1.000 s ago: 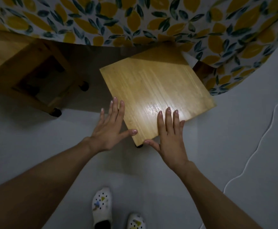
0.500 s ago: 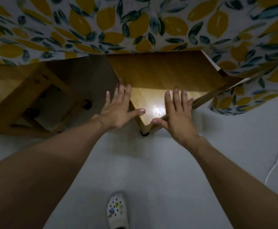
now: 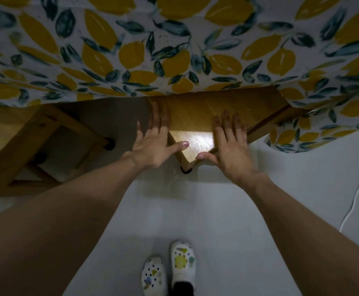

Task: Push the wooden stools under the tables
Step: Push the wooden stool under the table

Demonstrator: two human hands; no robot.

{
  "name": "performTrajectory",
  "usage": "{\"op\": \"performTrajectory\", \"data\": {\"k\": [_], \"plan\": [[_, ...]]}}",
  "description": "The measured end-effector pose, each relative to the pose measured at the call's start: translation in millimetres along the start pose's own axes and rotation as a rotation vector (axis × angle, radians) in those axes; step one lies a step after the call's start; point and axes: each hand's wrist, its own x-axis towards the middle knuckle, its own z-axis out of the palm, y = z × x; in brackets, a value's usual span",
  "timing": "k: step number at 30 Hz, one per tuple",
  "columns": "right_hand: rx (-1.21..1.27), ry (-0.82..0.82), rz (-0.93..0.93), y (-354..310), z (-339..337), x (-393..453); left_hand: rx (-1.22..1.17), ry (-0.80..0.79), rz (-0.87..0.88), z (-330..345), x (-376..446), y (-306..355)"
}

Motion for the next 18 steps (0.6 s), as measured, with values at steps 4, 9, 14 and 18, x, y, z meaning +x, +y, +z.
{"op": "performTrajectory", "data": {"k": [4, 9, 14, 18], "plan": [[-0.013, -0.015, -0.003, -1.5, -0.6, 0.9, 0.0, 0.015, 0.004, -1.3, -1.1, -0.7], [-0.022, -0.036, -0.014, -2.2, -6.7, -3.0, 0.006, -0.018, -0.008, -6.9, -2.4, 2.6], [-0.009, -0.084, 0.032, -4.9, -25.9, -3.4, -0.104, 0.023, 0.033, -5.2, -16.9, -4.1], [-0.095, -0.002, 0.009, -39.7, -29.2, -1.4, -0.118, 0.137, 0.061, -4.4, -45.7, -45.6]]}}
